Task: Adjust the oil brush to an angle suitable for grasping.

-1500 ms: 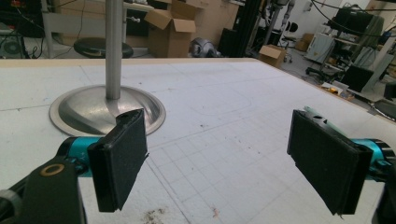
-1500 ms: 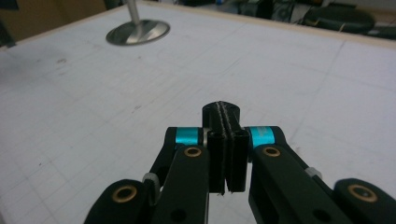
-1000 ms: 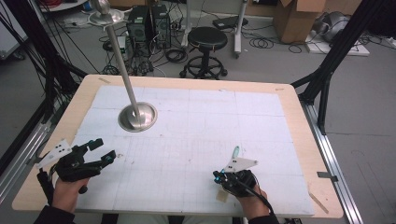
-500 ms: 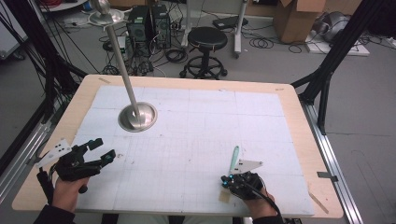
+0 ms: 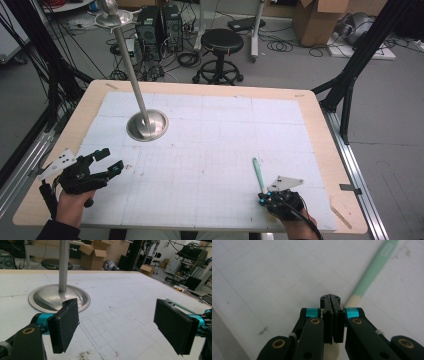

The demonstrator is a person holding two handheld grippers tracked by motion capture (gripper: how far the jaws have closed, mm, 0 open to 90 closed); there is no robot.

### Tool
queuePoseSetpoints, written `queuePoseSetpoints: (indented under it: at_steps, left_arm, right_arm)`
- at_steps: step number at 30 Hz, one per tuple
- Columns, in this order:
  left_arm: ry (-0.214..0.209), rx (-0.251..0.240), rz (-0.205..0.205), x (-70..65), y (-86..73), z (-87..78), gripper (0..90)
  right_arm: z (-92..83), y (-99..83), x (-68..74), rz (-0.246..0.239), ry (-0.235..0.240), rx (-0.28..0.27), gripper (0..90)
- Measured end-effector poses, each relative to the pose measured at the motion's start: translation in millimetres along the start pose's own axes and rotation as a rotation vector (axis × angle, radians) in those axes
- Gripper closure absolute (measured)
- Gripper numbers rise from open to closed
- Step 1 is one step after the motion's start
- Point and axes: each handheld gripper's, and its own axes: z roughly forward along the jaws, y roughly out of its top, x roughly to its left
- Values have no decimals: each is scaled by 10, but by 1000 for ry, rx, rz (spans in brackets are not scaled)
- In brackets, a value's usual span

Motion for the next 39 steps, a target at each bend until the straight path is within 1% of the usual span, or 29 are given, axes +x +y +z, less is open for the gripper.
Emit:
queuePoseSetpoints:
  at_steps: [2,3,4,5,6,7,8,13,14,15,16,17,18,19,20,21,22,23,24,26,27,28,29,30,31,32,33,36,39]
  left_arm:
    - [0,1,0,-4,0,0,205]
    - [0,1,0,-4,0,0,205]
    - [-1,0,0,-6,0,1,205]
    - [-1,-2,-3,-7,1,1,205]
    - [-2,-3,-2,-6,2,-1,205]
    - [-2,-3,-3,-6,2,-1,205]
    - [-2,-3,-3,-6,2,-1,205]
    - [-2,-3,-4,-8,1,2,205]
    - [-2,-3,-4,-8,1,2,205]
    - [-2,-4,-5,-8,1,1,205]
    - [-2,-1,-2,-7,3,-3,205]
    - [-2,-1,-2,-7,3,-3,205]
    - [-6,-2,0,-7,2,-5,205]
    - [-7,-3,0,-9,3,-8,205]
    - [-7,-3,0,-9,3,-8,206]
    - [-7,-6,0,-12,4,-9,206]
    - [-6,-9,2,-12,5,-12,205]
    - [-6,-13,1,-14,7,-14,205]
    - [-8,-14,3,-13,9,-20,205]
    - [-9,-21,7,-15,13,-31,205]
    - [-9,-21,7,-15,13,-31,205]
    - [-12,-24,5,-18,13,-31,204]
    - [-12,-24,5,-18,13,-31,204]
    - [-18,-27,7,-22,12,-28,204]
    - [-18,-27,7,-22,12,-28,202]
    - [-17,-34,12,-30,16,-33,200]
    - [-17,-34,12,-30,16,-33,195]
    - [-11,-45,7,-26,19,-37,176]
    - [-9,-38,13,-18,13,-33,159]
  right_arm:
    - [-54,-64,-61,36,-21,3,890]
    - [-54,-64,-61,36,-21,3,890]
    - [-103,-123,-124,64,-46,6,890]
    - [-103,-123,-124,64,-46,6,890]
    - [-137,-161,-166,76,-77,14,889]
    - [-153,-178,-184,85,-91,17,889]
    - [-153,-178,-184,85,-91,17,889]
    - [-206,-237,-267,112,-150,22,889]
    - [-206,-237,-267,112,-150,22,889]
    - [-211,-240,-275,119,-159,21,886]
    - [-232,-242,-286,134,-172,0,870]
    - [-232,-242,-286,134,-172,0,870]
    - [-286,-240,-301,149,-159,-67,854]
    - [-307,-237,-302,160,-156,-99,845]
    - [-307,-237,-302,160,-156,-99,845]
    - [-347,-231,-306,170,-153,-154,828]
    - [-410,-222,-310,185,-144,-251,776]
    - [-410,-222,-310,185,-144,-251,776]
    - [-467,-212,-298,186,-144,-334,694]
    - [-508,-203,-285,188,-153,-411,553]
    - [-508,-203,-285,188,-153,-411,553]
    - [-547,-188,-261,195,-166,-474,457]
    - [-547,-188,-261,195,-166,-474,457]
    - [-571,-176,-237,191,-182,-508,381]
    - [-571,-176,-237,191,-182,-508,381]
    - [-582,-166,-231,193,-192,-533,298]
    - [-582,-166,-231,193,-192,-533,298]
    - [-598,-168,-230,208,-204,-548,202]
    - [-612,-180,-230,211,-208,-558,200]
